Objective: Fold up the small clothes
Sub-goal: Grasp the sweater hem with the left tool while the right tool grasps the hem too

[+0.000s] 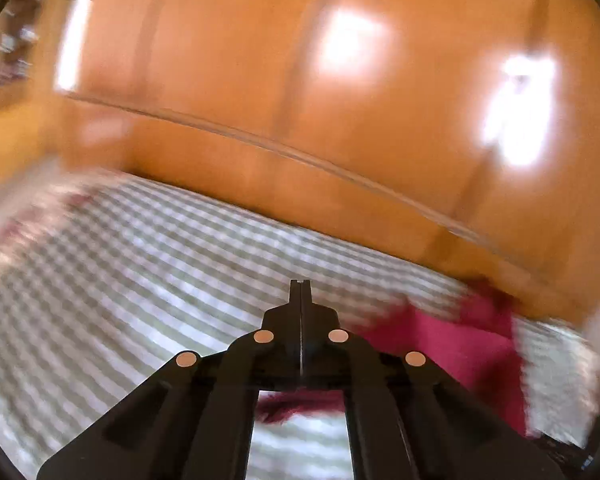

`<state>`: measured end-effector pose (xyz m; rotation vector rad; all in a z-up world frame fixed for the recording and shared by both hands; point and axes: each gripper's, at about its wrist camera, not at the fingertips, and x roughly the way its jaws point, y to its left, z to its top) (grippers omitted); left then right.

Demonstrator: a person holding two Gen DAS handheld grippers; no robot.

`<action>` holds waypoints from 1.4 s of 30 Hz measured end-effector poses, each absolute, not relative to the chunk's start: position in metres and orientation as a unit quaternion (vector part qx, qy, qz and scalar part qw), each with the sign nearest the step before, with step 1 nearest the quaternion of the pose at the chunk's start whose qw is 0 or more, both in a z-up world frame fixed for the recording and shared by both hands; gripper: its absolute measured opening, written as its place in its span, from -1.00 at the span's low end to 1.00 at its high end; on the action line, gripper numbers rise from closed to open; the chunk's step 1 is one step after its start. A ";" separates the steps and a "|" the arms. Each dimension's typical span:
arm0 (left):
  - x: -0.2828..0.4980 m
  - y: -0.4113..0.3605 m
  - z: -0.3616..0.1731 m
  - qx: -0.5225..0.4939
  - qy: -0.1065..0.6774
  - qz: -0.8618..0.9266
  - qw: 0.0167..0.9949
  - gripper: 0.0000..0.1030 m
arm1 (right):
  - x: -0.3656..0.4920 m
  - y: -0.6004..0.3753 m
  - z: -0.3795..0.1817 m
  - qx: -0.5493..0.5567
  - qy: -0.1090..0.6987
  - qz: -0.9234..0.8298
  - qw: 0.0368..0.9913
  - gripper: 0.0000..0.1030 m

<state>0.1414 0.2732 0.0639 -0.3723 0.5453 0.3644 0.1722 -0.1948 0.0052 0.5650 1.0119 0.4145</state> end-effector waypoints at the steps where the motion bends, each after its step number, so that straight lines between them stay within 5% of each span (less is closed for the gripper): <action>1: 0.145 0.287 0.064 -0.176 0.270 0.225 0.920 -1.00 | 0.178 -0.187 0.004 0.264 0.479 0.198 0.814 0.40; 3: 0.140 0.303 0.061 -0.195 0.269 0.247 0.910 -0.90 | 0.189 -0.164 0.006 0.248 0.477 0.211 0.816 0.40; 6: 0.124 0.292 0.054 -0.209 0.261 0.232 0.914 0.56 | 0.200 -0.127 0.006 0.202 0.484 0.229 0.820 0.38; 7: 0.117 0.282 0.049 -0.221 0.248 0.208 0.920 0.60 | 0.202 -0.113 0.005 0.167 0.491 0.229 0.824 0.22; 10: 0.115 0.239 0.031 -0.204 0.278 0.138 0.929 0.60 | 0.205 -0.091 -0.007 0.091 0.509 0.228 0.825 -0.69; 15: 0.104 0.157 -0.014 -0.192 0.348 -0.006 0.918 0.59 | 0.183 -0.143 0.032 0.073 0.455 0.218 0.860 -0.77; 21: 0.105 0.101 -0.054 -0.199 0.416 -0.082 0.883 0.37 | 0.214 -0.297 0.075 -0.013 0.384 -0.027 0.923 -0.85; 24: 0.108 0.094 -0.062 -0.221 0.427 -0.091 0.872 0.37 | 0.239 -0.377 0.081 -0.013 0.367 -0.153 0.917 -0.68; 25: 0.108 0.093 -0.067 -0.228 0.431 -0.092 0.869 0.32 | 0.245 -0.400 0.082 0.002 0.360 -0.183 0.915 -0.11; 26: 0.110 0.093 -0.070 -0.234 0.434 -0.093 0.865 0.31 | 0.244 -0.413 0.082 0.023 0.356 -0.192 0.914 0.22; 33: 0.108 0.103 -0.083 -0.281 0.464 -0.114 0.832 0.13 | 0.185 -0.401 0.040 0.172 0.423 -0.038 0.889 0.30; 39: 0.110 0.087 -0.087 -0.278 0.474 -0.146 0.823 0.13 | 0.126 -0.329 -0.027 0.225 0.520 0.129 0.814 0.16; 41: 0.114 0.083 -0.090 -0.275 0.476 -0.142 0.823 -0.05 | 0.114 -0.306 -0.034 0.203 0.517 0.127 0.822 0.07; 42: 0.116 0.081 -0.090 -0.274 0.477 -0.145 0.823 -0.33 | 0.111 -0.293 -0.032 0.195 0.516 0.133 0.824 0.04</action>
